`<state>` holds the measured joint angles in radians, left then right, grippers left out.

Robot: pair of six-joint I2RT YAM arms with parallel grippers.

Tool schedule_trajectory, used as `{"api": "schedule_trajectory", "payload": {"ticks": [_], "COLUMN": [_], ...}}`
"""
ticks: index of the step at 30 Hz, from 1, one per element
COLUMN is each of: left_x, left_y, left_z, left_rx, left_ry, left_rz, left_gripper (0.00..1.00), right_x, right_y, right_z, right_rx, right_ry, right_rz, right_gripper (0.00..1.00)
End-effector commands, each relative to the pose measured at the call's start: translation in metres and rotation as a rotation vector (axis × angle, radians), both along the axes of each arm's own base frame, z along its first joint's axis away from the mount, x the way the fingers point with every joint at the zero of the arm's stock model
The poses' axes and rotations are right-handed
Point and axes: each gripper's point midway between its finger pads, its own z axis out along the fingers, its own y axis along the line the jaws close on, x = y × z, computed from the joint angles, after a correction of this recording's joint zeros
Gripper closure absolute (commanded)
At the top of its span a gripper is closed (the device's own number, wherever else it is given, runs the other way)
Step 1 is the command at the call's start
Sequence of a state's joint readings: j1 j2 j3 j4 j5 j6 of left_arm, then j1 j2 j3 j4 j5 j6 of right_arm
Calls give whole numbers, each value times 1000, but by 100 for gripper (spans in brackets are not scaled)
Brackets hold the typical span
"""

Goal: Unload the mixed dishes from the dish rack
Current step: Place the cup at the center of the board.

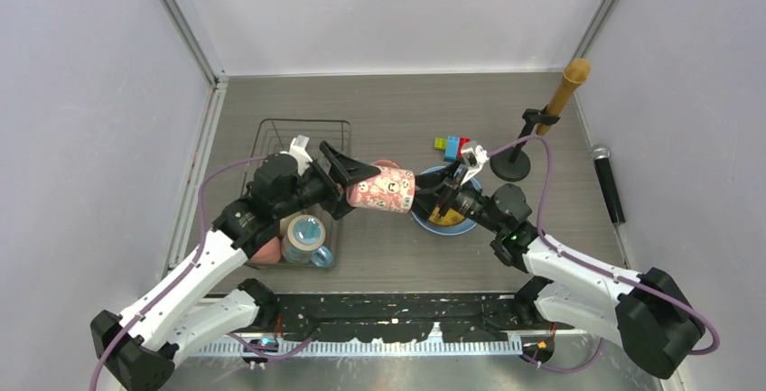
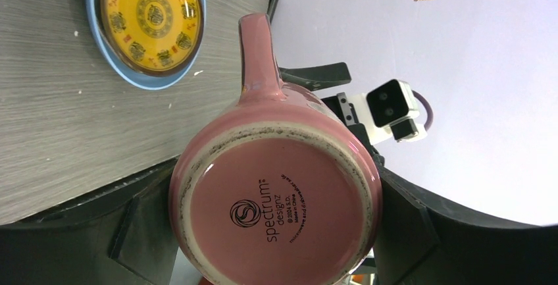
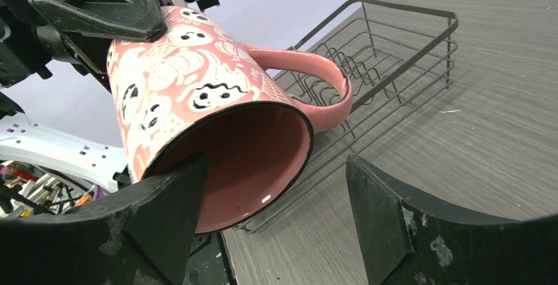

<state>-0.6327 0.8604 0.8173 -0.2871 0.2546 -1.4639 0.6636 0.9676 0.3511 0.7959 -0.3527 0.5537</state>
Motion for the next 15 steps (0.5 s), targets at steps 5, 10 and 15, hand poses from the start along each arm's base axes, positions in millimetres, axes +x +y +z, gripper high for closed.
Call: {"api": "schedule_trajectory", "payload": {"ticks": [5,10,15], "left_x": [-7,-7,-5], "left_y": [-4,-5,-7], "left_z": [80,83,88], "left_rx": [-254,-273,-312], "left_ry": [-180,-188,-206], "left_rz": [-30,-36,-40], "left_gripper": [100,100,100], "right_x": [-2,-6,-14], "right_y": [15,28,34], "right_z": [54,56,69], "right_rx": [170,190,255], "right_ry": [-99,-79,-110], "right_rz": [60,133,197], "right_gripper": [21,25,30]}}
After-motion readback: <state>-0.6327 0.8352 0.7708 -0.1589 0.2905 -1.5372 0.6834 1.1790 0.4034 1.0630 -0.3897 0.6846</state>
